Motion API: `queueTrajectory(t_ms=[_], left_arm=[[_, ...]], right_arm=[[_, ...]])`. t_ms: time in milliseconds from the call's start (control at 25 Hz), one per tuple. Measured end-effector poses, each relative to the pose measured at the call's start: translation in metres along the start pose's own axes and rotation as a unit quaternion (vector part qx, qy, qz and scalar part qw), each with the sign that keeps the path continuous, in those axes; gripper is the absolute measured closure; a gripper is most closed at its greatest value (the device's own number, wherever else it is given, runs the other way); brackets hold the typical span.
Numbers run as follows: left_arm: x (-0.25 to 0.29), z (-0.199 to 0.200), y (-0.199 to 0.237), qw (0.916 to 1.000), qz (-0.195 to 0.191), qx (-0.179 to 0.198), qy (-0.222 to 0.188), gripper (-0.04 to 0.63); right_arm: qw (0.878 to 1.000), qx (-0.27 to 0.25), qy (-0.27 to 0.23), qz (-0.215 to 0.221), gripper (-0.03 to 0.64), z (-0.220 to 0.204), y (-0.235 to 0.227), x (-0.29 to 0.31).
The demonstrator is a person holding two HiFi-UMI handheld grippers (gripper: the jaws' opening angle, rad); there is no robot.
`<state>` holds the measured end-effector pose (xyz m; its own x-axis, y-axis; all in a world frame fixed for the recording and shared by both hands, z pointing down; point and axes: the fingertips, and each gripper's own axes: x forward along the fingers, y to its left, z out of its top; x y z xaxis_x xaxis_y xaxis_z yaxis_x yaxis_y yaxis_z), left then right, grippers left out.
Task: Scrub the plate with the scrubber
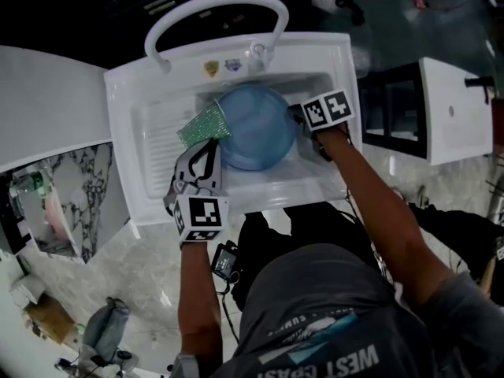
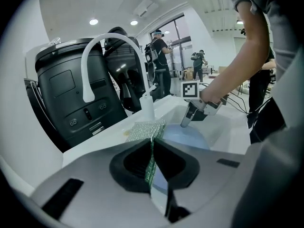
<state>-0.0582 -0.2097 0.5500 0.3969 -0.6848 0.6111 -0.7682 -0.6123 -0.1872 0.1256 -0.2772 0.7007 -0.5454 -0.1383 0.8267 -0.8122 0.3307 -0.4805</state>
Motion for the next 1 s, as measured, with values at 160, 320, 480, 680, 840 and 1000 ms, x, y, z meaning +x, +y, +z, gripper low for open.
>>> queueTrajectory(t_ms=[160,320,480,680,840,1000], left_arm=[[0.0,0.004,-0.007,0.9998,-0.014,0.012,0.003,0.574],[0.006,0.007,-0.012,0.9992,-0.025,0.028,0.01,0.574],[0.018,0.011,-0.022,0.9972,-0.04,0.059,0.025,0.574],[0.04,0.018,-0.052,0.9879,-0.077,0.127,0.044,0.574],[0.045,0.022,-0.089,0.977,-0.124,0.168,0.044,0.572],[0.03,0.012,-0.126,0.9664,-0.162,0.193,0.047,0.572]], right_arm=[[0.999,0.033,-0.022,0.027,0.58,-0.006,0.014,-0.022],[0.998,0.044,-0.036,0.04,0.58,-0.009,0.03,-0.04],[0.996,0.052,-0.048,0.051,0.58,-0.008,0.045,-0.054],[0.993,0.058,-0.069,0.078,0.58,-0.002,0.071,-0.074],[0.991,0.06,-0.089,0.083,0.58,0.005,0.082,-0.089],[0.991,0.058,-0.102,0.068,0.578,0.01,0.074,-0.099]])
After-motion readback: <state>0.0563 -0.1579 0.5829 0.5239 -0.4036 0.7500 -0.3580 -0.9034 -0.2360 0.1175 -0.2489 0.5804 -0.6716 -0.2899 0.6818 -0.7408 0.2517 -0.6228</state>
